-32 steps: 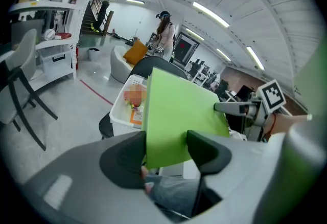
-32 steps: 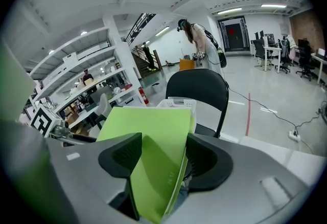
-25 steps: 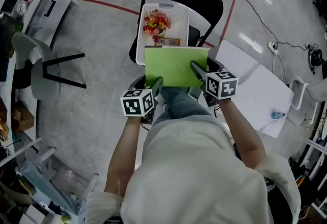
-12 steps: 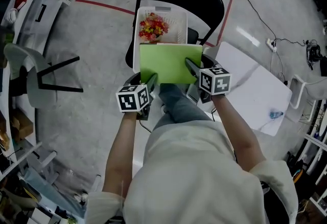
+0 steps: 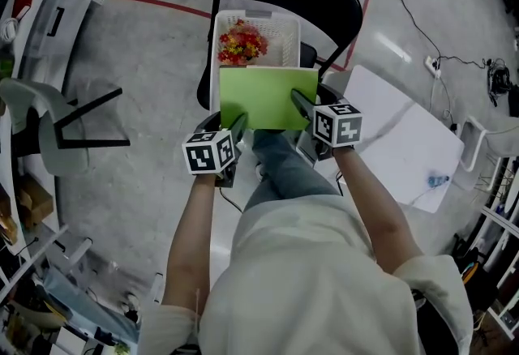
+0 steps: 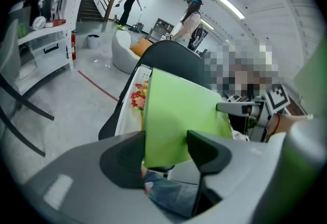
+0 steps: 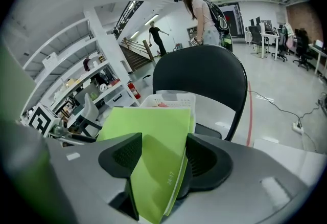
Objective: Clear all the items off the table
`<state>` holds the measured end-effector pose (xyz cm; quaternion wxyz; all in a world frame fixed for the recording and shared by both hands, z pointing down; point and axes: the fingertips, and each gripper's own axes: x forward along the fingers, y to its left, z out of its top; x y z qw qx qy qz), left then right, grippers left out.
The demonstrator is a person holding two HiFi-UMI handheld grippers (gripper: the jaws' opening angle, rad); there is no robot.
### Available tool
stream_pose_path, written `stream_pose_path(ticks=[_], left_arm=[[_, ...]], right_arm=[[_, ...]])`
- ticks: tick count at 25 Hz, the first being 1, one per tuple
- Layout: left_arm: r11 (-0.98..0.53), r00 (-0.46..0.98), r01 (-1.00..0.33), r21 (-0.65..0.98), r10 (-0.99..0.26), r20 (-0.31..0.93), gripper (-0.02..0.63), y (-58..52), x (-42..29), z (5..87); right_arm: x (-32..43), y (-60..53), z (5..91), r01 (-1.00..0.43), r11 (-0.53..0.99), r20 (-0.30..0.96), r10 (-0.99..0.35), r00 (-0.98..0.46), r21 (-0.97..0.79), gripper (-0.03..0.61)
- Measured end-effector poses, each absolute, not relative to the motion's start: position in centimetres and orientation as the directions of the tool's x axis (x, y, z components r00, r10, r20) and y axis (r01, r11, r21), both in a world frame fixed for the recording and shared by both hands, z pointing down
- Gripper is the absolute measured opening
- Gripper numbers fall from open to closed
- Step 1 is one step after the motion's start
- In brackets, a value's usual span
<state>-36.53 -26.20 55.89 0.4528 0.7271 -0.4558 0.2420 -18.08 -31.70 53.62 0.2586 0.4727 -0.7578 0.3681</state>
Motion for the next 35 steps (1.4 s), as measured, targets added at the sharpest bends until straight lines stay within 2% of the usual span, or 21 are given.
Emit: stream_pose_path(ticks=[13, 18, 25, 35], left_arm=[[-0.156, 0.45, -0.891, 0.426, -0.422, 0.787, 0.255, -27.3, -37.0, 57.2], [-0.153, 0.362, -0.932, 0.329, -0.461, 0.81, 0.249, -27.5, -38.2, 57.3], [-0.16, 0.363, -0.931, 0.327, -0.473, 0.803, 0.247, -27.2, -38.0, 56.7], [-0.153, 0.35, -0.936, 0.316, -0.494, 0.796, 0.184, -25.9, -37.5, 55.2]], right_arm=[[-18.5, -33.0, 54.9, -0.902, 0.304, 0.758, -0.495, -0.425, -0.307, 0.273], [-18.6, -33.0, 54.7, -0.901, 0.324, 0.751, -0.506, -0.424, -0.289, 0.282], [-19.2, -32.8, 54.1, -0.891, 0.349, 0.738, -0.51, -0.442, -0.292, 0.275], [-19.8, -31.3, 52.6, -0.877, 0.385, 0.717, -0.52, -0.464, -0.289, 0.247]])
